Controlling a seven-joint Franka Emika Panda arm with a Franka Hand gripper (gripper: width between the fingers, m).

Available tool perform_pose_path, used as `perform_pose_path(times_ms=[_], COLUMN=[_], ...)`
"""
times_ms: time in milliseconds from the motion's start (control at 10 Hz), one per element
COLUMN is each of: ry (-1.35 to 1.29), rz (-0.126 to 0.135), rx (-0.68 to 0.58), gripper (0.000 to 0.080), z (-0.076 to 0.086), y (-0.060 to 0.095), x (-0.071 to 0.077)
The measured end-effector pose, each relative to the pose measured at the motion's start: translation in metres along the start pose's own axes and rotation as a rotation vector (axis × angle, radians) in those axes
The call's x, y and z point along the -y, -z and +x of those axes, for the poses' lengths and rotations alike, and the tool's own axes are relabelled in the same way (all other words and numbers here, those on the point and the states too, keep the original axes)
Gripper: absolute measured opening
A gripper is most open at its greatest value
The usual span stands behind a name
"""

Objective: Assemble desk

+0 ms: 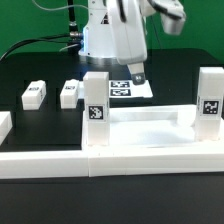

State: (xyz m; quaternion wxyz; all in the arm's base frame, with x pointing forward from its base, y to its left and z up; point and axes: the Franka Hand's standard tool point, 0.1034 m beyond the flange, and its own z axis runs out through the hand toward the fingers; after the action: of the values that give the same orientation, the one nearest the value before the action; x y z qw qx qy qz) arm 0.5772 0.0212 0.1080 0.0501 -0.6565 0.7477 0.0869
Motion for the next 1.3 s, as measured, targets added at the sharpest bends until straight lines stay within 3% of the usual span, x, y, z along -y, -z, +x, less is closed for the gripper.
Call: perform_pose_path(times_ms=[300, 400, 500, 700, 800, 900, 1000, 1300], ry=[0.000, -0.017, -0.021, 0.011, 0.029, 0.039, 0.044, 0.049], rz=[0.007, 0.023, 0.053, 0.082, 0.072, 0.044, 0.043, -0.004], rx=[-0.002, -0.010, -0.029, -0.078, -0.102, -0.119, -0.132, -0.141], gripper=[0.0649, 0.0649, 0.0649, 0.0649, 0.0649, 0.0649, 0.0649, 0.0649], z=[0.000, -0.001, -0.008, -0.014, -0.013, -0.010, -0.003, 0.009], y=[0.000, -0.002, -0.011, -0.041, -0.059, -0.077, -0.089, -0.103], x=[0.002, 0.003, -0.004, -0.038, -0.053, -0.062, -0.064, -0.065])
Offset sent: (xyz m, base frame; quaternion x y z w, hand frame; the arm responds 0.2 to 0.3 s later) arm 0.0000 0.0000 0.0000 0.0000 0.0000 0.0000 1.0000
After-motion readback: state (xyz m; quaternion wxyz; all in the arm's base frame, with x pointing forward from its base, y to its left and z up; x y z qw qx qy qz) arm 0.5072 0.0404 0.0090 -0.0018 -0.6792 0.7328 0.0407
